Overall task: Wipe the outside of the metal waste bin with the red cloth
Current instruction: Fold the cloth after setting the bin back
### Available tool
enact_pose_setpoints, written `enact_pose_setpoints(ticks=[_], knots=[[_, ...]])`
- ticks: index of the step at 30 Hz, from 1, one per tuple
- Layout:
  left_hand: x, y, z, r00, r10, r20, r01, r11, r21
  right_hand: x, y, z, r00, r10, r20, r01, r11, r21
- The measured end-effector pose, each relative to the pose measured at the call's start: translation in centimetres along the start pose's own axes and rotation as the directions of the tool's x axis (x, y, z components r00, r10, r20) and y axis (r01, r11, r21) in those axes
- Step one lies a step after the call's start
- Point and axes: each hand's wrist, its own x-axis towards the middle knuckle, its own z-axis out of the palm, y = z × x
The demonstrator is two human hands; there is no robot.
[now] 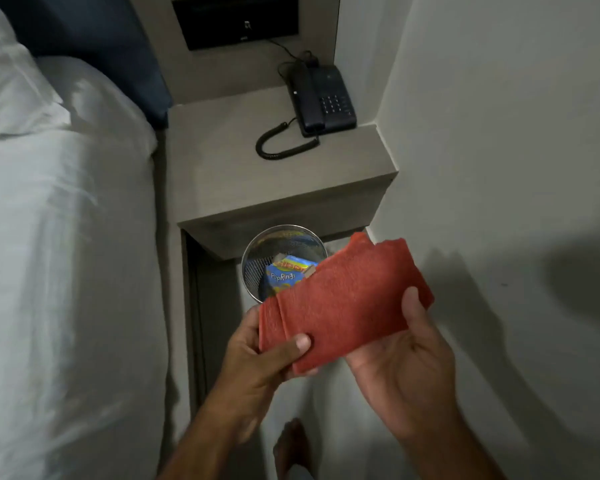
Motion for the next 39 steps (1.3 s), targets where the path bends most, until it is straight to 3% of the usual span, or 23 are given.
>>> enact_pose_setpoints(ticks=[5,12,16,20,24,31,33,36,39], knots=[[-4.5,6.5,0.2,0.970,0.191,-0.148,-0.176,0.978,0.111,-1.6,-2.2,6.4,0.996,-0.016,-0.090,-0.005,0.973,-0.231],[-4.8,13.8,-1.1,0.931,0.344,-0.119,-0.330,0.936,0.120,2.2,-3.7,11.0,0.980,0.072,-0.184,-0.118,0.960,-0.253],[-3.0,15.6,-2.1,0.893,0.380,-0.240,-0.345,0.922,0.177,5.2,-4.1,11.9,0.979,0.114,-0.169,-0.191,0.806,-0.560],[0.6,15.7,-3.3,0.859,0.351,-0.373,-0.275,0.930,0.242,9.1,-4.6,11.5,0.981,-0.008,-0.194,-0.157,0.555,-0.817],[5.8,15.5,-3.5,0.834,0.323,-0.447,-0.227,0.940,0.255,14.4,-4.0,10.3,0.983,-0.117,-0.139,-0.098,0.303,-0.948],[15.6,19.0,-4.6,0.783,0.389,-0.485,-0.181,0.889,0.421,25.2,-3.5,9.4,0.985,-0.104,-0.137,-0.122,0.134,-0.983],[18.5,19.8,-5.5,0.797,0.315,-0.516,-0.100,0.910,0.402,28.5,-3.0,9.4,0.983,-0.114,-0.146,-0.139,0.067,-0.988],[22.5,20.1,-7.2,0.857,0.072,-0.511,0.076,0.962,0.262,33.0,-1.5,8.7,0.971,-0.191,-0.140,-0.149,-0.034,-0.988],[25.5,19.7,-8.5,0.835,-0.016,-0.551,0.216,0.929,0.302,36.1,0.2,7.4,0.962,-0.216,-0.168,-0.201,-0.139,-0.970]])
